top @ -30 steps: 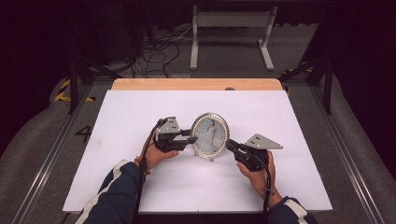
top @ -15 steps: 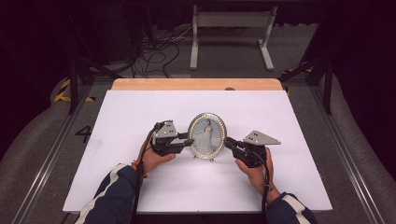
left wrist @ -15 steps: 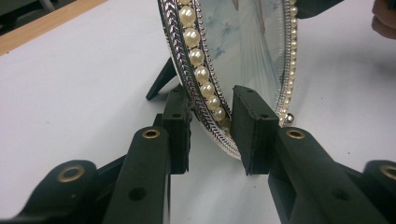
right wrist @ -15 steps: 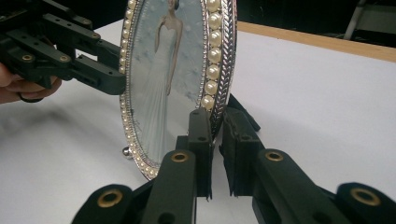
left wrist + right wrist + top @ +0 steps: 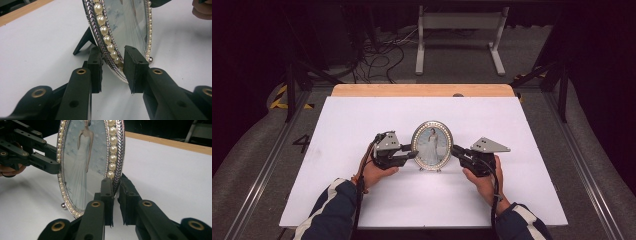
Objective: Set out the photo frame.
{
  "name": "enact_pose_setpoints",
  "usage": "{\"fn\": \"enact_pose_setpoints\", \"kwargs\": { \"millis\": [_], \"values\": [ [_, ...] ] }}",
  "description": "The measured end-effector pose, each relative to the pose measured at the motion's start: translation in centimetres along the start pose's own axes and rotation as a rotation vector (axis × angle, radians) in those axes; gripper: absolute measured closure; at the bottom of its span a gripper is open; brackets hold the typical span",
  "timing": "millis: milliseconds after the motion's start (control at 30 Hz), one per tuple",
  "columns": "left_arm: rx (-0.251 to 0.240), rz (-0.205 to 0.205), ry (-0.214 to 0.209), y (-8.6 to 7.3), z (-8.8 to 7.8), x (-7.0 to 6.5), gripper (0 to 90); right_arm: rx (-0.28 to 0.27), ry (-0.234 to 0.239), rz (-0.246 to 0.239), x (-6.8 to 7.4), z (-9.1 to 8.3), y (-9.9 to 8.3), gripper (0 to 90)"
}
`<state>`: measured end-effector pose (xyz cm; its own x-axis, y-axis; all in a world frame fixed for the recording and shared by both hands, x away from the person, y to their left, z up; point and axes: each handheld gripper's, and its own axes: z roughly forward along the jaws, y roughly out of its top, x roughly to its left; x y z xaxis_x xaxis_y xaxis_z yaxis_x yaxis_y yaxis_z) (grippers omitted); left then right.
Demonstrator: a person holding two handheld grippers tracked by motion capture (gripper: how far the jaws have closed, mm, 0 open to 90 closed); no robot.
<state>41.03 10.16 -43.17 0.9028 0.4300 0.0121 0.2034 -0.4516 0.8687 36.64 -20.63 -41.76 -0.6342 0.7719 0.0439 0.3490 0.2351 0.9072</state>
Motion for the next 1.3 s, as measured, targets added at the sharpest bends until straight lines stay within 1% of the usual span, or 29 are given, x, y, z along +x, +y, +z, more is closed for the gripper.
{"fn": "enact_pose_setpoints", "kwargs": {
  "millis": [100,233,367,700,867,1033,1067,1100,1133,1167,1200,1267,1300],
  "values": [
    [0.005,0.0,-0.001,-0.01,-0.08,-0.09,68.9,0.0,-0.003,-0.009,-0.01,0.07,0.03,81.8],
    [0.01,0.015,0.007,0.08,-0.17,-0.29,68.6,0.001,-0.008,-0.02,-0.03,0.17,0.06,81.7],
    [0.017,0.023,0.026,0.04,-0.2,-0.41,67.8,0.002,-0.008,-0.024,0.08,0.17,0.11,81.7],
    [0.019,0.035,0.033,0.05,-0.2,-0.3,67.0,0.008,0.005,-0.029,0.26,0.15,0.07,80.3],
    [0.019,0.036,0.033,0.03,-0.22,-0.29,66.9,0.013,0.002,-0.038,0.32,0.21,0.06,80.3],
    [0.019,0.035,0.033,0.05,-0.24,-0.33,66.8,0.021,-0.003,-0.067,0.37,0.2,0.14,80.8],
    [0.019,0.036,0.032,0.06,-0.26,-0.35,66.7,0.025,-0.006,-0.082,0.4,0.18,0.25,80.7],
    [0.018,0.039,0.033,0.07,-0.29,-0.36,66.8,0.037,-0.009,-0.108,0.43,0.1,0.49,80.2],
    [0.017,0.042,0.031,0.09,-0.32,-0.34,66.7,0.051,0.001,-0.121,0.37,0.07,0.65,79.5],
    [0.017,0.042,0.031,0.1,-0.31,-0.34,66.8,0.055,0.004,-0.127,0.31,0.02,0.68,79.5],
    [0.016,0.044,0.032,0.12,-0.3,-0.35,66.7,0.052,0.0,-0.131,0.28,-0.04,0.61,79.5],
    [0.016,0.043,0.036,0.13,-0.3,-0.39,66.5,0.061,-0.007,-0.143,0.31,0.01,0.53,79.1],
    [0.019,0.049,0.04,0.16,-0.33,-0.43,66.4,0.061,-0.012,-0.146,0.37,-0.02,0.55,78.4]
  ]
}}
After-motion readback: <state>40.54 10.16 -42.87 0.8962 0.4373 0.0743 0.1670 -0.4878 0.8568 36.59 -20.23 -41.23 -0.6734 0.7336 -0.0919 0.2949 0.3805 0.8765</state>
